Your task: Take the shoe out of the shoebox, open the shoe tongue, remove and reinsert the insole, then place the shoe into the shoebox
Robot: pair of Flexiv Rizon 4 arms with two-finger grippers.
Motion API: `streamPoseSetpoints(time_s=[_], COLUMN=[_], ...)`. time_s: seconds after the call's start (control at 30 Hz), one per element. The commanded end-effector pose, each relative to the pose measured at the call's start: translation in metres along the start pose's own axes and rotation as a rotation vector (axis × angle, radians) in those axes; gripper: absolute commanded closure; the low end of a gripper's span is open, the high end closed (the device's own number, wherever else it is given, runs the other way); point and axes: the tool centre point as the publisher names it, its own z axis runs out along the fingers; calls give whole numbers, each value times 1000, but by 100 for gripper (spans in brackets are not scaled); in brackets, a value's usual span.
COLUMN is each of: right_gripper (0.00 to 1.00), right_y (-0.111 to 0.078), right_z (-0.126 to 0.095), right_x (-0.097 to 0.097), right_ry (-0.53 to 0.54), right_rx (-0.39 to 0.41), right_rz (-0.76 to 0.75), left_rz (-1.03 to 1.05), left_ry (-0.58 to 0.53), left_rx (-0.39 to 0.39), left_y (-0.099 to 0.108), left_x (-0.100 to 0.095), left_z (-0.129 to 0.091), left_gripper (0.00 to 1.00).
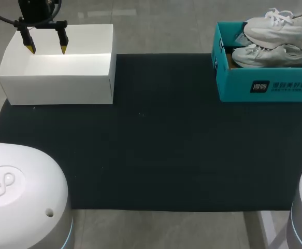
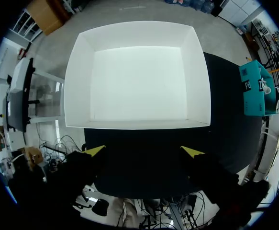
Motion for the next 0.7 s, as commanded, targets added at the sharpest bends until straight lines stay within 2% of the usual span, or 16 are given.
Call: streamPoseSetpoints(time_s=[0.03, 0.23, 0.47, 0.57, 0.7], right_gripper=[100, 100, 100, 100, 100], right_y=[-12, -15, -17, -26, -49], right_z=[-24, -36, -37, -40, -51], right_x=[-4, -7, -7, -4, 7], right_ry=[1, -10, -12, -17, -49], right_rx=[-16, -28, -13, -8, 1], right_rz=[2, -11, -39, -38, -20], left_rz=[0, 0, 0, 0, 0], left_ry=[0, 0, 0, 0, 0], left_rx=[-1, -1, -1, -1, -1], left_y=[0, 0, 0, 0, 0], left_x=[0, 0, 0, 0, 0], left_z=[0, 0, 0, 0, 0], left_gripper=[0, 0, 0, 0, 0])
